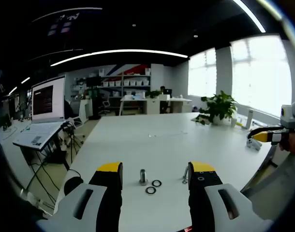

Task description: Place the washer onto the threaded stud by aligning its center hole with the stud, sliding it down to the base, and recovering from edge contact or off-axis alignment until the washer reaches the visible bottom stop.

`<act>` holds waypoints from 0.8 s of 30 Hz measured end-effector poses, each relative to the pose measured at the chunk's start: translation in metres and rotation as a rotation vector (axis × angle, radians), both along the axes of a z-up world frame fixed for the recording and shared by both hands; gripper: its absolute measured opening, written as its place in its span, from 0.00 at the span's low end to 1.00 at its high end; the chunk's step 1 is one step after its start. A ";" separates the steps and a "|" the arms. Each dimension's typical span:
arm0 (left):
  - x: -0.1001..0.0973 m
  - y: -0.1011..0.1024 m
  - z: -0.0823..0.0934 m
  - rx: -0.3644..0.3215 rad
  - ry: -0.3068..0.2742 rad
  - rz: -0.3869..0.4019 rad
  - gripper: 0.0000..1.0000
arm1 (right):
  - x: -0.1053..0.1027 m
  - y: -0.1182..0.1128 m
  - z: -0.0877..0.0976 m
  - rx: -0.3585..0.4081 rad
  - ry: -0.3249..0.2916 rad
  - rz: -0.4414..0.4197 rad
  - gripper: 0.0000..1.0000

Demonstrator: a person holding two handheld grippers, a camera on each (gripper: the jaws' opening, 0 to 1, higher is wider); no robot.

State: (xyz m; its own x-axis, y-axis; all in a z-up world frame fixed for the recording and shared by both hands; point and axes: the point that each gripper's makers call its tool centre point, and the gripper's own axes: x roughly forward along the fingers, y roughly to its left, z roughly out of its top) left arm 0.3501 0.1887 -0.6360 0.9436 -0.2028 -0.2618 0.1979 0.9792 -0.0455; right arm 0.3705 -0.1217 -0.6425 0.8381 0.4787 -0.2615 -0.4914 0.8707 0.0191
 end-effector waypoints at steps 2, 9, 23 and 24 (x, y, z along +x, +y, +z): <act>0.000 0.001 -0.003 0.000 0.013 0.003 0.51 | -0.001 0.001 0.000 -0.002 -0.001 0.002 0.37; 0.001 -0.003 -0.005 -0.005 0.025 -0.011 0.52 | 0.001 -0.002 -0.002 0.000 0.008 -0.006 0.37; 0.001 -0.005 -0.006 -0.013 0.027 -0.023 0.51 | 0.001 -0.002 -0.003 -0.010 0.014 -0.009 0.37; 0.001 -0.005 -0.006 -0.013 0.028 -0.024 0.51 | 0.001 -0.001 -0.004 -0.012 0.015 -0.008 0.37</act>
